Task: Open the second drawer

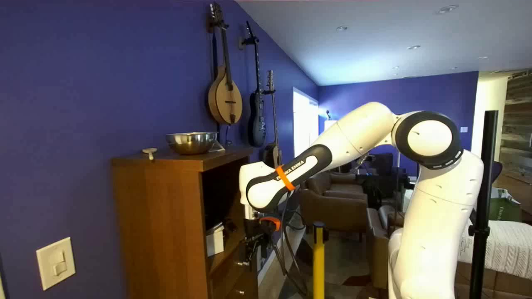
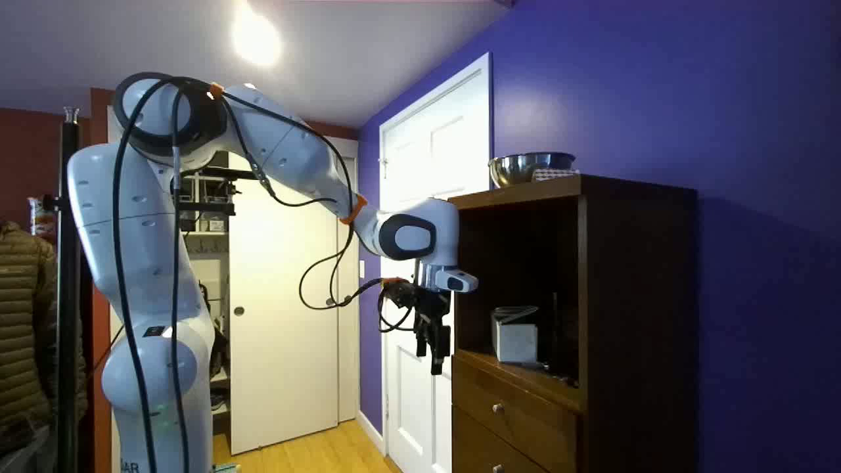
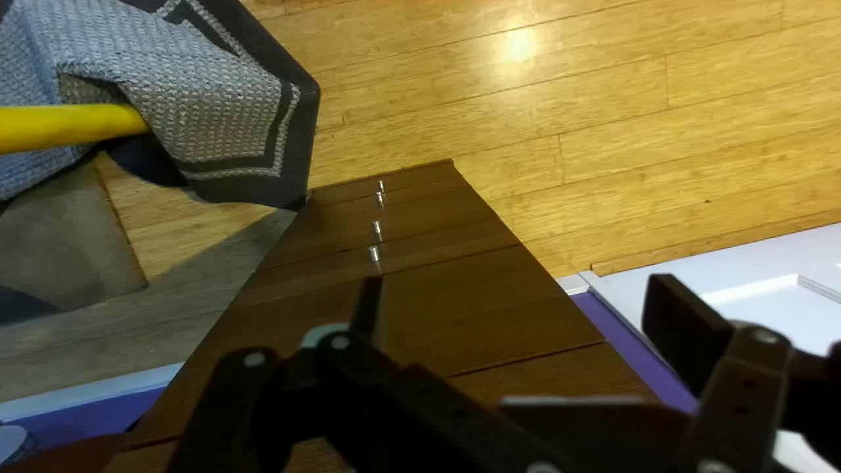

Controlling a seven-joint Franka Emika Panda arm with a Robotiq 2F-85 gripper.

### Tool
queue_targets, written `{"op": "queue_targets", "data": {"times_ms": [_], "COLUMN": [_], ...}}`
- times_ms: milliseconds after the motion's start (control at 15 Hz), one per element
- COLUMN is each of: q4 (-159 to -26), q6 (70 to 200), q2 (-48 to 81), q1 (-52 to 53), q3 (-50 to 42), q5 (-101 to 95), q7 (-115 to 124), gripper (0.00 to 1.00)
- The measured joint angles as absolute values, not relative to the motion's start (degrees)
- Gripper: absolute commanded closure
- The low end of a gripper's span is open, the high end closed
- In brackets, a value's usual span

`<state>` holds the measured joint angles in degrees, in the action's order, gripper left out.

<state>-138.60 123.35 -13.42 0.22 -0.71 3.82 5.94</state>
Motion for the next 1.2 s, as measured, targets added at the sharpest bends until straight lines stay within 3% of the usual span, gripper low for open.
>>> {"op": "queue_targets", "data": {"times_ms": [1200], "q4": [-140.2], "q6": [126.8], "q2": [-11.5], "q1": [-1.5], "q3": [-2.3], "q5": [3.6], "q7": [5.3], "gripper": [0.0]}}
